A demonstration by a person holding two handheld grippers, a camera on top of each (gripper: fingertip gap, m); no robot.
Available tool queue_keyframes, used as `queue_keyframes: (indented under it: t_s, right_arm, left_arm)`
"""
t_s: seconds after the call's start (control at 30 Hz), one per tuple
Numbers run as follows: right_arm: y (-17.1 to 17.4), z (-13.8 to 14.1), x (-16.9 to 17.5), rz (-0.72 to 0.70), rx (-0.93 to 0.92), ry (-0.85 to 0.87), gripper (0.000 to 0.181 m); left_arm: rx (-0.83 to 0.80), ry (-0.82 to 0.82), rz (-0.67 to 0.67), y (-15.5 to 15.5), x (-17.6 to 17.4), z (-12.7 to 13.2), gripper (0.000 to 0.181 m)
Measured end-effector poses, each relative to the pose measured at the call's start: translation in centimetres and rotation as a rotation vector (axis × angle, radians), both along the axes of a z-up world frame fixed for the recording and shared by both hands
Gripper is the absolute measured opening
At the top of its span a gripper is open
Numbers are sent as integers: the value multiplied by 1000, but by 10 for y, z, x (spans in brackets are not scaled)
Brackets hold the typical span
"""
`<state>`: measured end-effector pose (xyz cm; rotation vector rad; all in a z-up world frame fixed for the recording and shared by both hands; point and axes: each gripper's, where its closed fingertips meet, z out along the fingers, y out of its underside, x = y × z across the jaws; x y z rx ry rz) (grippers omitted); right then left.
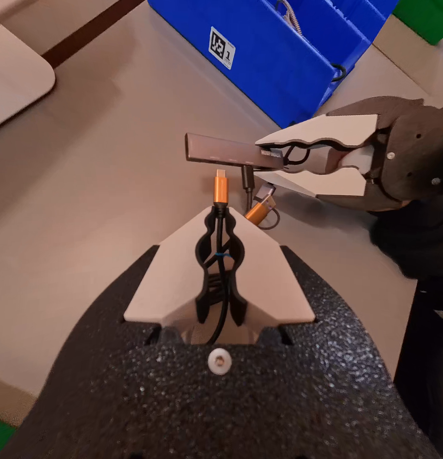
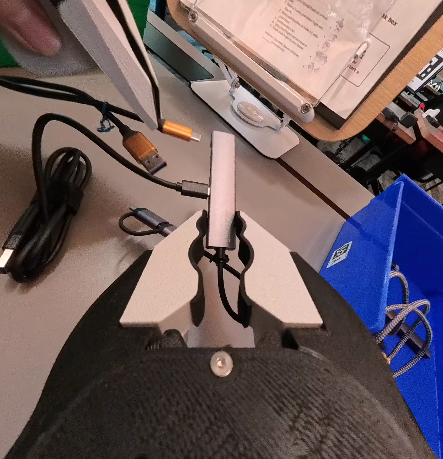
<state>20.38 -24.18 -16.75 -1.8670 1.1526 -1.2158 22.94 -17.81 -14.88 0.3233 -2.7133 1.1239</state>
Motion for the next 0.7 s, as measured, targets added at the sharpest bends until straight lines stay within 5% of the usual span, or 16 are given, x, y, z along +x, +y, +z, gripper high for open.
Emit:
queue_keyframes:
  t_s: [0.37, 0.7]
  right_arm:
    - [10, -1, 2, 18, -28, -7, 21]
    - [8, -3, 2, 8, 23, 17, 21]
  left_arm:
    - [8, 32, 30, 0, 9, -12, 5]
    - [42, -107, 6, -4, 8, -15, 5]
